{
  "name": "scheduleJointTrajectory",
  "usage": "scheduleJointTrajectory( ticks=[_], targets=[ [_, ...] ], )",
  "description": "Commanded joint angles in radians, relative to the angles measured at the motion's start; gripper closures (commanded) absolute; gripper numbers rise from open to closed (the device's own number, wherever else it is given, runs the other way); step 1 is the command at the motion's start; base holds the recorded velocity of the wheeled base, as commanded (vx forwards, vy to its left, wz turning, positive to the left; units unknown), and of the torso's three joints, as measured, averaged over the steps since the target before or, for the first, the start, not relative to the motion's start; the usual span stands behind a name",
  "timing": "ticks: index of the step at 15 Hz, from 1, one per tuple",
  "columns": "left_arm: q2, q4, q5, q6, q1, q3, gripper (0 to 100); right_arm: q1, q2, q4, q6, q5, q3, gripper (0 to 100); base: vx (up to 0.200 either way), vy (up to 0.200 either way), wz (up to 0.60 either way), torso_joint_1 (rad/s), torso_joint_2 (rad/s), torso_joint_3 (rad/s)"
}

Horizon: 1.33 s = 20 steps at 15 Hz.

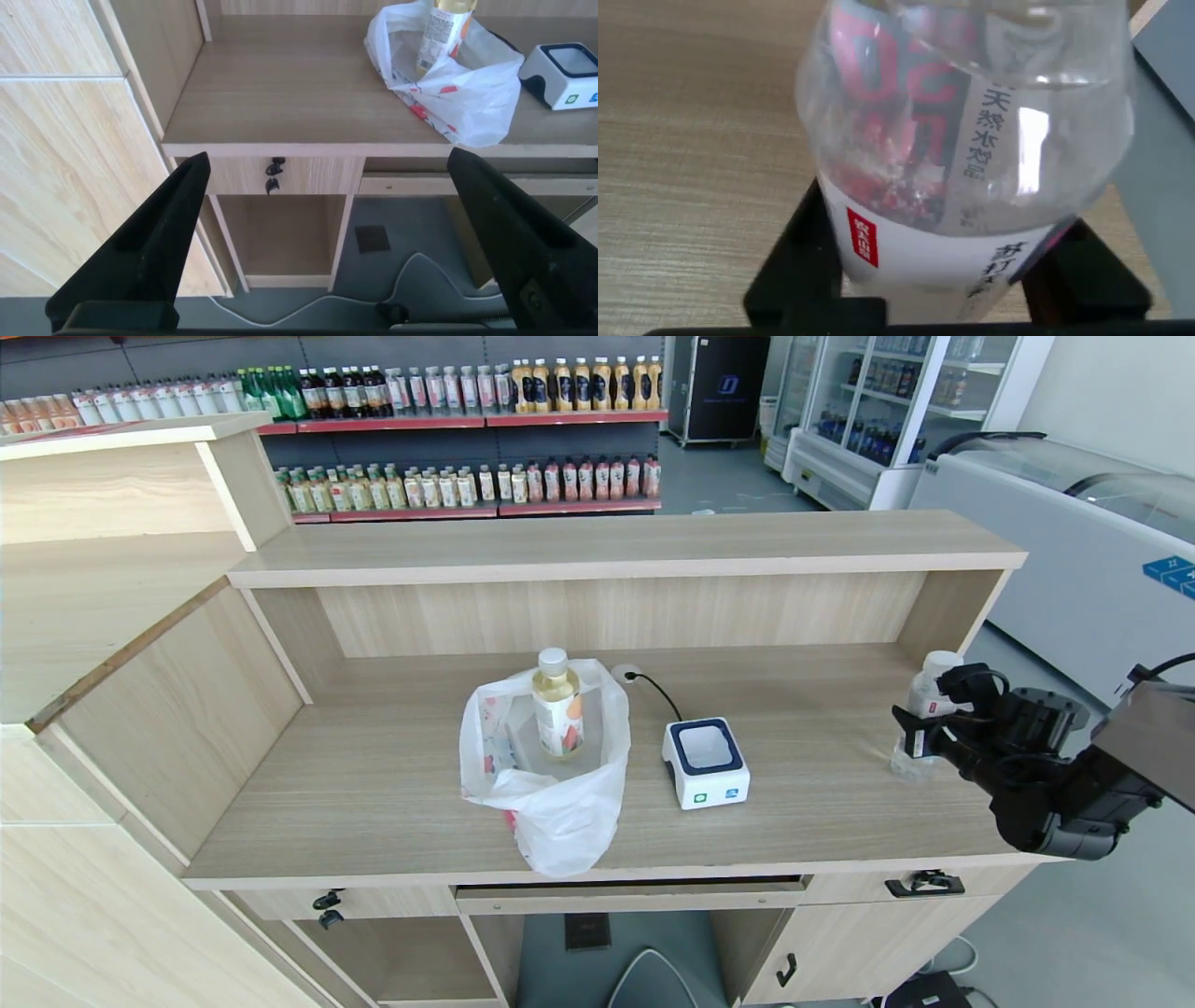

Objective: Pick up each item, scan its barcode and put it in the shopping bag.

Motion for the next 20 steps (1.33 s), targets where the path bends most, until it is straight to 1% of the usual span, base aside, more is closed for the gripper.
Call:
scheduleJointTrajectory(
  ticks=[1,7,9,10,11,12,13,14,15,16,17,19,20],
  targets=[
    [0.0,0.0,0.0,0.0,0.0,0.0,0,0.004,0.005,0.001,-0.001,-0.002,-0.011,100,0.0,0.0,0.0,0.0,0.0,0.0],
    [0.0,0.0,0.0,0.0,0.0,0.0,0,0.013,-0.003,0.0,0.001,-0.002,-0.003,100,0.0,0.0,0.0,0.0,0.0,0.0],
    [0.0,0.0,0.0,0.0,0.0,0.0,0,0.018,-0.05,0.004,0.07,-0.003,-0.003,100,0.0,0.0,0.0,0.0,0.0,0.0],
    [0.0,0.0,0.0,0.0,0.0,0.0,0,0.025,-0.104,0.046,0.124,-0.014,0.006,100,0.0,0.0,0.0,0.0,0.0,0.0],
    [0.0,0.0,0.0,0.0,0.0,0.0,0,0.032,-0.15,0.096,0.168,-0.023,0.017,100,0.0,0.0,0.0,0.0,0.0,0.0],
    [0.0,0.0,0.0,0.0,0.0,0.0,0,0.044,-0.269,0.247,0.286,-0.045,0.03,100,0.0,0.0,0.0,0.0,0.0,0.0],
    [0.0,0.0,0.0,0.0,0.0,0.0,0,0.053,-0.372,0.392,0.367,-0.046,0.038,100,0.0,0.0,0.0,0.0,0.0,0.0],
    [0.0,0.0,0.0,0.0,0.0,0.0,0,0.067,-0.496,0.578,0.446,-0.038,0.037,100,0.0,0.0,0.0,0.0,0.0,0.0],
    [0.0,0.0,0.0,0.0,0.0,0.0,0,0.087,-0.584,0.695,0.516,-0.031,0.029,100,0.0,0.0,0.0,0.0,0.0,0.0],
    [0.0,0.0,0.0,0.0,0.0,0.0,0,0.116,-0.659,0.764,0.593,-0.014,0.024,100,0.0,0.0,0.0,0.0,0.0,0.0],
    [0.0,0.0,0.0,0.0,0.0,0.0,0,0.139,-0.714,0.796,0.647,0.014,0.024,100,0.0,0.0,0.0,0.0,0.0,0.0],
    [0.0,0.0,0.0,0.0,0.0,0.0,0,0.205,-0.846,0.916,0.711,0.09,0.026,100,0.0,0.0,0.0,0.0,0.0,0.0],
    [0.0,0.0,0.0,0.0,0.0,0.0,0,0.237,-0.903,0.951,0.742,0.132,0.029,100,0.0,0.0,0.0,0.0,0.0,0.0]
  ],
)
